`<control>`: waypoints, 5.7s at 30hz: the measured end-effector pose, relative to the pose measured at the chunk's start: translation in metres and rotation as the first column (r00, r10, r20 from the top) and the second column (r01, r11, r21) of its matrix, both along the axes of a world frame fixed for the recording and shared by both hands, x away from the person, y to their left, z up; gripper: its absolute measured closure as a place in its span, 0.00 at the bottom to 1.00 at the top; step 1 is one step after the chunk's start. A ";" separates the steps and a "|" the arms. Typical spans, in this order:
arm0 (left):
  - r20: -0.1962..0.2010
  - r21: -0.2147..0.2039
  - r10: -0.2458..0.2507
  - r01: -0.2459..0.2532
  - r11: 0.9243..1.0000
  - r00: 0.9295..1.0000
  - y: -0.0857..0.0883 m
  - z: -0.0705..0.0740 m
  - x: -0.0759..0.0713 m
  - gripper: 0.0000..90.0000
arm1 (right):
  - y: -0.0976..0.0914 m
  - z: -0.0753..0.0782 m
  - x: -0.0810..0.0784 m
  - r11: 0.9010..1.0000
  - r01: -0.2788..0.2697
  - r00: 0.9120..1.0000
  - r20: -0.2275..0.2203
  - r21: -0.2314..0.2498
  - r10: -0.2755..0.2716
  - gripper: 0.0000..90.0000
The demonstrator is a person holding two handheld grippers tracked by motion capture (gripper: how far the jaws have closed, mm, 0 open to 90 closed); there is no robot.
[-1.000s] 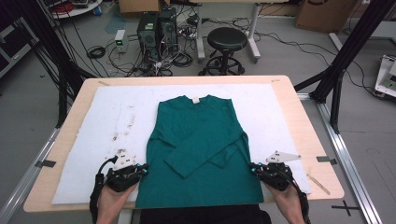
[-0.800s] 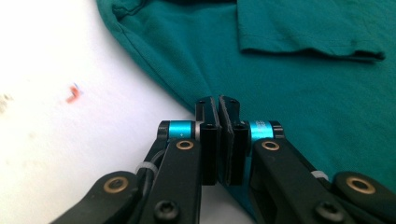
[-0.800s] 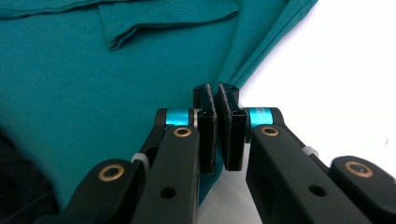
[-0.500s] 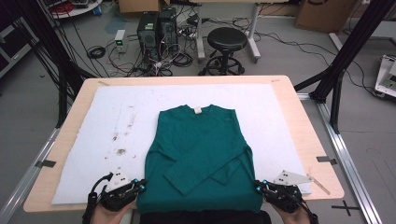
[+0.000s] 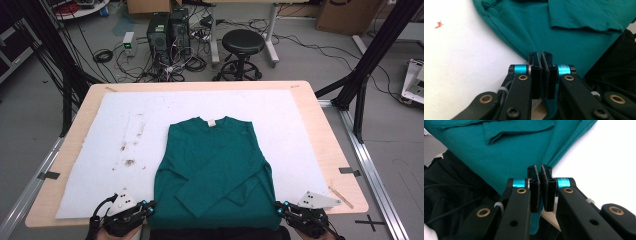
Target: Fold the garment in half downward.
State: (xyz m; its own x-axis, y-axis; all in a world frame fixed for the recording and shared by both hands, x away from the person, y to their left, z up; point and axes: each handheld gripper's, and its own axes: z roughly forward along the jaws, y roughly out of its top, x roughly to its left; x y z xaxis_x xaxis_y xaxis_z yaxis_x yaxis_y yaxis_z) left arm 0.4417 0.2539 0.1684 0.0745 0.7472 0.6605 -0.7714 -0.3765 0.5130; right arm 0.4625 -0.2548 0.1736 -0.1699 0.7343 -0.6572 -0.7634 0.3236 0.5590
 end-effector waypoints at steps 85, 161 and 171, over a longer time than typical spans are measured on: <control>-0.028 -0.148 -0.003 -0.001 0.989 1.000 -0.032 0.268 -0.024 0.44 | 0.016 0.136 -0.009 0.971 0.026 0.986 0.156 0.237 -0.064 0.33; -0.065 -0.085 -0.037 0.031 0.996 0.997 -0.032 0.269 -0.001 0.92 | 0.032 0.194 -0.024 0.981 0.044 0.998 0.026 0.188 -0.050 0.32; -0.058 -0.088 -0.031 0.026 0.996 0.998 -0.032 0.269 -0.001 0.92 | 0.076 0.255 -0.028 0.978 0.168 0.986 -0.041 0.121 -0.164 0.31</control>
